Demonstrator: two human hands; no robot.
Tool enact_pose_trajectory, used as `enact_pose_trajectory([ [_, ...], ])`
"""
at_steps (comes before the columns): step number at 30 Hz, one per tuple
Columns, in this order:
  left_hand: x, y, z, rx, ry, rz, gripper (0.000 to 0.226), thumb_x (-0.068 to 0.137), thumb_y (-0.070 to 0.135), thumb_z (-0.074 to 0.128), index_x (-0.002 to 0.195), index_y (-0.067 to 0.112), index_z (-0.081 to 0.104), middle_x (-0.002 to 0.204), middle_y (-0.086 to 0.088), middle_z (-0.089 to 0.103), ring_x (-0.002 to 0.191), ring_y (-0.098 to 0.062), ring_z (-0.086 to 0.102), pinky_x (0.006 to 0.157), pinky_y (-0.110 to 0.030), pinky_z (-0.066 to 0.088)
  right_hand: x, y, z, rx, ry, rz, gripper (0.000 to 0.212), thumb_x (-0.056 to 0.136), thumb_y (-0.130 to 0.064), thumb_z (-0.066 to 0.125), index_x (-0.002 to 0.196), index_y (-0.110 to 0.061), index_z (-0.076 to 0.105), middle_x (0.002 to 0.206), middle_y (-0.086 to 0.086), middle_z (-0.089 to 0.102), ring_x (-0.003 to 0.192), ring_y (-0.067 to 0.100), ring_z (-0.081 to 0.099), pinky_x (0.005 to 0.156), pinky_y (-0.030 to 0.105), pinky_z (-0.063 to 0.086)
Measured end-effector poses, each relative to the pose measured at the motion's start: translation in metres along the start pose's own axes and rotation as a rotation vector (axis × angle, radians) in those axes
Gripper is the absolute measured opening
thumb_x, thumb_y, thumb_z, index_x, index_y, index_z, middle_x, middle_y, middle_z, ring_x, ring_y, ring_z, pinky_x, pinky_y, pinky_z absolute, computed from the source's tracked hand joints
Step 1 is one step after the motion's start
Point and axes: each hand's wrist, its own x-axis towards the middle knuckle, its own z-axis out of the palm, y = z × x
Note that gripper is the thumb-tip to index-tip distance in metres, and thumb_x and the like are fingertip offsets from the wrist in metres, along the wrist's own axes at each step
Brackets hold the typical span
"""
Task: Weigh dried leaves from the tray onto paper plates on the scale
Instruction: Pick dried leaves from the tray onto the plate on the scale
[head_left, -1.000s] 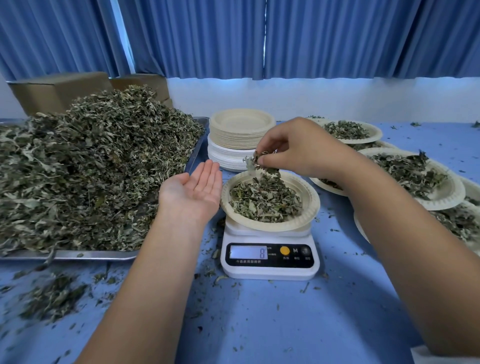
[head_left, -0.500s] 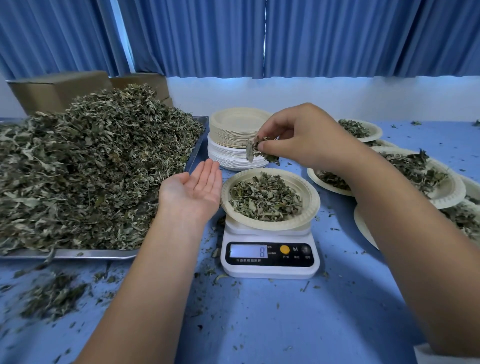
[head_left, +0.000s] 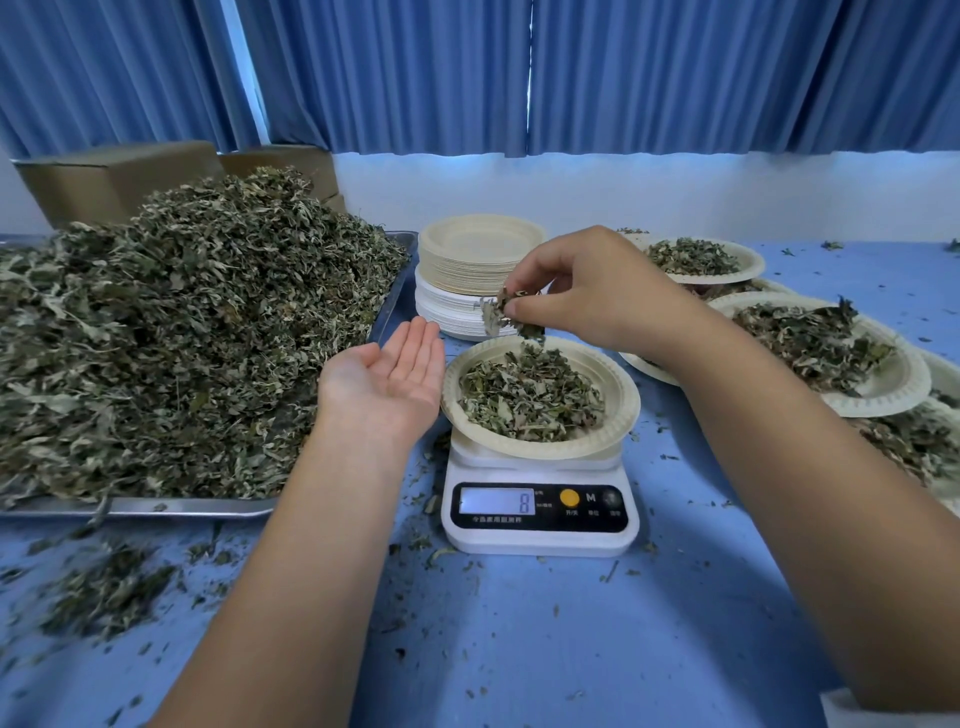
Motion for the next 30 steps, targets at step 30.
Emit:
enact_pose_trajectory([
  [30,-0.002,0.005,0.002,-0.092,-0.008,-0.051,0.044,0.104,0.023,0.023,0.117,-0.006,0.053,0.12,-0.018,0.061,0.117,-0.03,0.057,0.091,-0.039,0.047,0.039,-0.047,0.055,0.302,0.151,0.075,0.007,0.079,-0.014,0.076,0.083,-0.016,0.071,0.08,-0.001,0.069,0.077,0.01,0.062,0.078,0.027,0.051],
])
